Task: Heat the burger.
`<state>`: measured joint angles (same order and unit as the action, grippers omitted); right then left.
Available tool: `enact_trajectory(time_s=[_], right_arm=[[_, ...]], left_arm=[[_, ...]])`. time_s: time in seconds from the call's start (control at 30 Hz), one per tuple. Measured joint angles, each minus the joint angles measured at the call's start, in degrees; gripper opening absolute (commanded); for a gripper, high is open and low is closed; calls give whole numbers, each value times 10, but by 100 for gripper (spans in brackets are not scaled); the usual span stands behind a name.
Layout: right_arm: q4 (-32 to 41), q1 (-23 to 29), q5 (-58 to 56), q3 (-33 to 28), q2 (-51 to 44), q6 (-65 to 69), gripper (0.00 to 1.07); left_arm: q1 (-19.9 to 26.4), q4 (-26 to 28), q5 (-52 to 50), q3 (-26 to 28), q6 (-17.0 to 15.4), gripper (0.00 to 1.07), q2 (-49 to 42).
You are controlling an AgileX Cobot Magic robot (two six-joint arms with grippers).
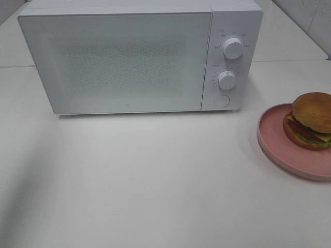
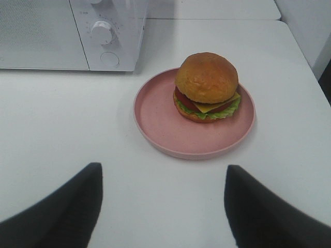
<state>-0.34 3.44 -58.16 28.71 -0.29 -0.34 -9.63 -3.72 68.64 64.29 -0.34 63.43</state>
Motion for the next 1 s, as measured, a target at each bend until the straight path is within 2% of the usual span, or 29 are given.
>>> enact_trajectory(time_s=[0.13,0.3,0.33,0.47,0.5,0.77,0.83,0.87,0.9,0.97,1.0], right_arm=[[0,0,0,0,0,0,64],[3,0,0,0,0,0,64],[0,0,0,0,0,0,64],[0,0,0,0,0,0,64],[0,0,0,0,0,0,64],[0,0,0,0,0,0,64],[0,0,0,0,0,0,64],[0,0,0,0,0,0,64],[0,0,0,0,0,0,64],[0,0,0,0,0,0,64],[0,0,0,0,0,0,64]], left_arm=[[0,-1,-1,-63,-9,0,-94],[0,-1,-1,-112,-14,0,-176],[0,-1,-1,-139,-15,0,-218],[0,-1,-1,-172,-15,0,-286],[0,-1,0,-194,-15,0,-334],[0,5,1,-245,-14,0,-472],[0,17,1,-256,-4,0,-503],[0,29,1,-266,18,0,-531],[0,29,1,-266,18,0,-531],[0,60,-6,-287,72,0,-576],[0,60,-6,-287,72,0,-576]])
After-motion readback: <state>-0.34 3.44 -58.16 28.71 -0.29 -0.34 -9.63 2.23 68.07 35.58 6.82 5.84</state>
